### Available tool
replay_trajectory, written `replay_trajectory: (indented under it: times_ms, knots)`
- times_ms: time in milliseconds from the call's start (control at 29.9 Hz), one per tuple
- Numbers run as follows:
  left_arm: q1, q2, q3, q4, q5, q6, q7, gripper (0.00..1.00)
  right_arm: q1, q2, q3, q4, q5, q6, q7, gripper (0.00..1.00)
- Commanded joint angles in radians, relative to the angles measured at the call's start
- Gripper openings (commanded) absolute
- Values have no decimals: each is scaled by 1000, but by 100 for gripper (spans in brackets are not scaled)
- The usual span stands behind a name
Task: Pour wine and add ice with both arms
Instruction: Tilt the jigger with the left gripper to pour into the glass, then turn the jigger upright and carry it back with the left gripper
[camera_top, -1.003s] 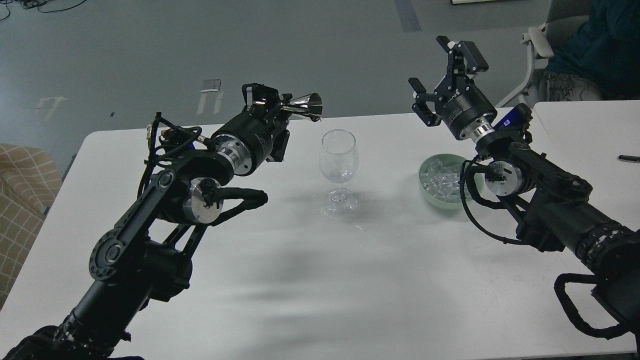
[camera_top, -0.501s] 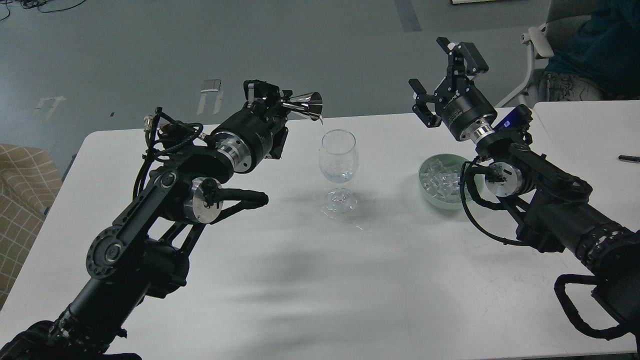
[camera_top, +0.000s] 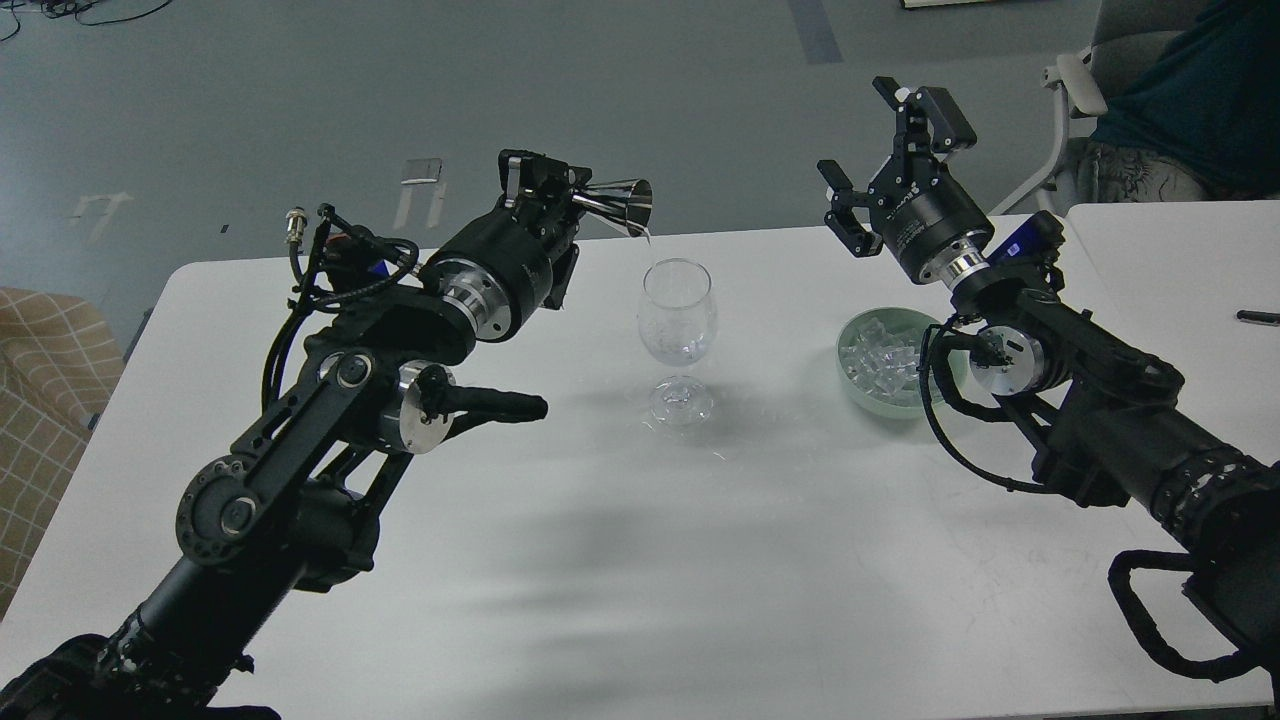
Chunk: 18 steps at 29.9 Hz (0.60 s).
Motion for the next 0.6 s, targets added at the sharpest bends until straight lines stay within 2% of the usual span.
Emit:
replay_trajectory:
  times_ms: [0,334,568]
  knots:
    - [-5,1,2,-3,3,0,0,0,-5,-1,0,1,0,0,0,100]
    - [-49,53,74,-22,77,-5,0,0,-6,-1,0,1,0,0,0,100]
    - [-60,56,74,-40,83,-6,0,0,-6,-1,0,1,0,2,0,100]
